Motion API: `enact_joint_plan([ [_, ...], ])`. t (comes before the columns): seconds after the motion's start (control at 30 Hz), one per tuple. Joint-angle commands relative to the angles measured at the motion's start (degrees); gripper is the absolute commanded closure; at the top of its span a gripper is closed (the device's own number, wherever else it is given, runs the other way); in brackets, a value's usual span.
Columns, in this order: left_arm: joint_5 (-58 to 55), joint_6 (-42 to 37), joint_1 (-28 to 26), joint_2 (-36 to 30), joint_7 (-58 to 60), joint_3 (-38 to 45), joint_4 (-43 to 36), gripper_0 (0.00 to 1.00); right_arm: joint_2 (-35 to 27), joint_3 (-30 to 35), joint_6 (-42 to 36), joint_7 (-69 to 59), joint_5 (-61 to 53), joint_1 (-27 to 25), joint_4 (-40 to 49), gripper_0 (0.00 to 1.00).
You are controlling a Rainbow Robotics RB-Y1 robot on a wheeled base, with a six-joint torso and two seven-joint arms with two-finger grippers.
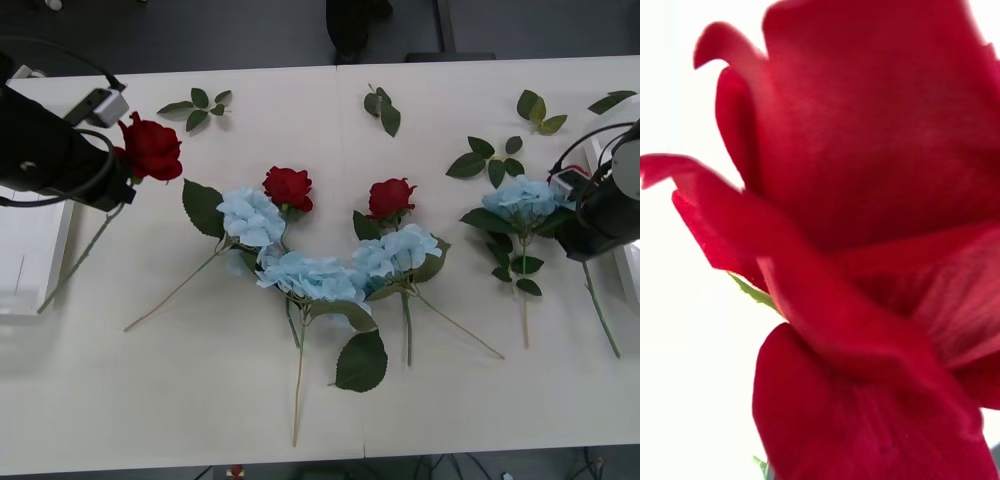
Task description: Place the red flowers into the right box and the blue flowers into the left box. If a person shows an open palm, hand one flower to the person first, then continue sorting.
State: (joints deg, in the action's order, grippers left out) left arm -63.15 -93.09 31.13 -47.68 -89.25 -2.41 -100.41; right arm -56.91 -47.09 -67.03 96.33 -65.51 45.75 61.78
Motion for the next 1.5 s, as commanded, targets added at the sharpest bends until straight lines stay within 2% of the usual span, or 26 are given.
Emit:
enact_joint_plan([
  [0.03,-8.4,-3.8,2.4,-3.6,-0.1,9.4,-4.5,1.0,-0.6,-3.4,2.0,-0.4,-4.9,0.4,-1.5,1.0],
  [0.1,-10.9,-3.2,2.3,-3.5,0.2,10.6,-5.5,1.0,-0.5,-3.4,1.9,-0.5,-6.1,0.2,-1.4,1.0],
  [0.23,-18.3,5.3,0.2,-2.8,1.6,11.1,-6.6,1.0,-0.4,-3.4,1.9,-0.4,-6.7,0.2,-1.2,1.0],
  [0.27,-19.6,9.1,-1.0,-2.2,3.1,11.2,-7.3,1.0,-0.4,-3.4,2.4,-0.4,-6.6,0.2,-1.2,0.93],
  [0.3,-20.0,12.9,-2.2,-1.2,4.6,11.2,-8.4,1.0,-0.4,-3.4,2.8,-0.2,-6.1,0.2,-1.1,0.76],
  [0.37,-19.0,19.2,-4.1,1.4,7.6,11.2,-10.8,1.0,-0.4,-3.3,3.0,0.0,-5.3,0.2,-0.9,0.58],
  [0.4,-18.6,20.8,-4.5,2.2,8.4,11.2,-11.4,1.0,-0.3,-3.4,3.0,0.1,-5.2,0.3,-1.0,0.53],
  [0.47,-16.0,25.2,-4.9,6.2,11.1,10.7,-13.2,1.0,-0.4,-3.4,3.0,0.4,-4.1,0.2,-0.3,0.38],
  [0.53,-14.5,27.3,-4.9,8.6,13.0,10.0,-14.2,1.0,-0.6,-3.4,3.0,0.5,-3.5,0.3,0.0,0.3],
  [0.57,-13.0,29.8,-4.8,10.8,15.3,8.9,-15.2,1.0,-0.8,-3.4,2.9,0.9,-3.3,0.3,0.4,0.22],
  [0.67,-9.9,35.0,-4.8,15.0,20.7,5.8,-17.3,1.0,-2.5,-3.4,2.4,1.9,-3.6,0.0,2.4,0.07],
  [0.83,-1.7,40.7,-4.8,20.6,29.7,-0.3,-21.2,1.0,-5.5,-3.4,2.3,2.6,-4.1,-1.7,6.3,0.03],
  [0.97,2.5,43.2,-4.6,22.8,34.4,-3.6,-22.5,1.0,-6.3,-3.4,4.6,3.0,-4.1,-3.5,7.0,0.03],
  [1.13,12.0,51.3,-4.2,27.5,42.8,-10.4,-22.8,1.0,-6.4,-3.4,8.5,2.8,-2.9,-5.3,6.3,0.03],
  [1.33,21.7,52.9,-2.6,31.6,50.0,-12.7,-22.6,1.0,-6.2,-3.3,9.8,3.2,-2.9,-6.0,4.7,0.03],
  [1.5,27.8,54.4,-1.8,32.4,55.7,-14.8,-22.5,1.0,-5.9,-3.3,10.1,3.2,-3.3,-6.0,4.7,0.03],
])
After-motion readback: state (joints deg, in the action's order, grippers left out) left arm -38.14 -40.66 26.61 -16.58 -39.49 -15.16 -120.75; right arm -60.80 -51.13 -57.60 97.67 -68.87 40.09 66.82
